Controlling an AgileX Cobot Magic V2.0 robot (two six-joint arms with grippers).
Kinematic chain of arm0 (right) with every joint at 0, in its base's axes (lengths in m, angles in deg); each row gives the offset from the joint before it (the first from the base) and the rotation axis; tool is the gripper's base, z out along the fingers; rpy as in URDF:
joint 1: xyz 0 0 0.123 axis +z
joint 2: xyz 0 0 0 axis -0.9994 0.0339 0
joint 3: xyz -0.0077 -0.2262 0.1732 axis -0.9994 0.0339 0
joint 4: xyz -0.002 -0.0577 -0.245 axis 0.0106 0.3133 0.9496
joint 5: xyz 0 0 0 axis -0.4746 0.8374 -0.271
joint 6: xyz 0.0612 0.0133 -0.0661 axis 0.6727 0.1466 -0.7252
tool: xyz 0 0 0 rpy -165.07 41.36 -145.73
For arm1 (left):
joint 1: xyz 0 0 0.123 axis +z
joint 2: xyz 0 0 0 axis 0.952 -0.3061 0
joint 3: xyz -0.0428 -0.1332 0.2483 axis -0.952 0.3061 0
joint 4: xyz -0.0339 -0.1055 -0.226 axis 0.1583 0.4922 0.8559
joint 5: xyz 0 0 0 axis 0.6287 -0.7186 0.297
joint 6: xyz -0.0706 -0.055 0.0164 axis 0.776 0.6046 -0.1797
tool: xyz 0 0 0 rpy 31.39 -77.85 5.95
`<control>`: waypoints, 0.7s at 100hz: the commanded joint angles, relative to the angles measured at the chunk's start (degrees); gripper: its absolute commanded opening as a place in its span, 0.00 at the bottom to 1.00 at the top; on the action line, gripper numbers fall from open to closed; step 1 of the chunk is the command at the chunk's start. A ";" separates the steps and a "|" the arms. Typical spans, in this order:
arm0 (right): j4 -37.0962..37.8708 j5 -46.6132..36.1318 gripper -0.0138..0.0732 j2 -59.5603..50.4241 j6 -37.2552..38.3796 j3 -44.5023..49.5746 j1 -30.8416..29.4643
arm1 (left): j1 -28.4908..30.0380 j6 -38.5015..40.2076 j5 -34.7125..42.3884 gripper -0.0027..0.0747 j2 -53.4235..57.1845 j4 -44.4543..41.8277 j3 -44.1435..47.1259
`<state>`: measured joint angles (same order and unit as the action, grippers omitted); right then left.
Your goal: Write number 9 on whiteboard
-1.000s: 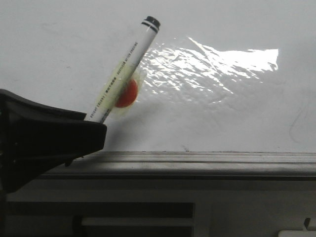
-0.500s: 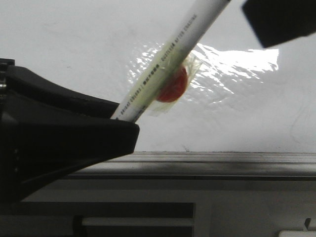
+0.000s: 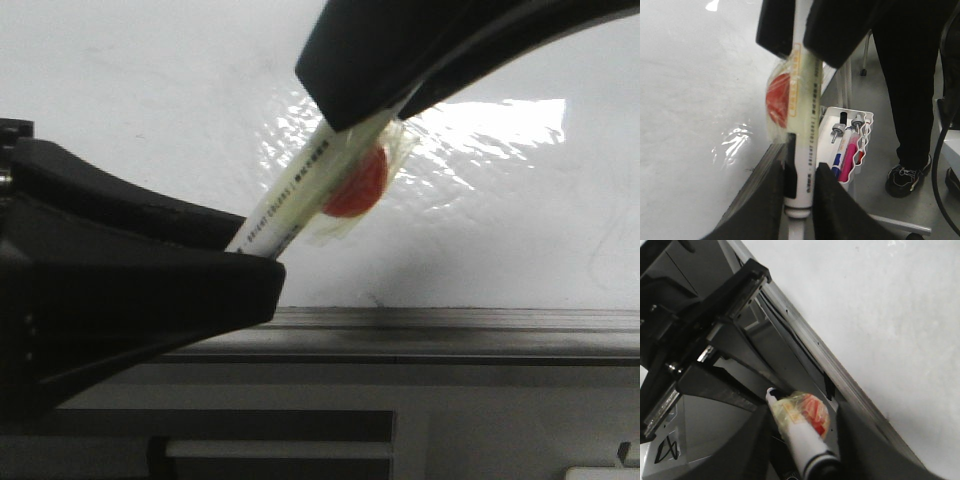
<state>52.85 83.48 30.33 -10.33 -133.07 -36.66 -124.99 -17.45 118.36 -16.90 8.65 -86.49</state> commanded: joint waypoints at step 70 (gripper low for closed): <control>1.92 -6.19 0.09 -6.37 0.99 -2.27 -4.47 | 0.91 0.26 1.59 0.40 12.56 13.91 0.70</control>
<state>54.07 81.84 26.42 -9.99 -133.56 -38.61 -124.72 -17.93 117.31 -8.80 18.21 -85.43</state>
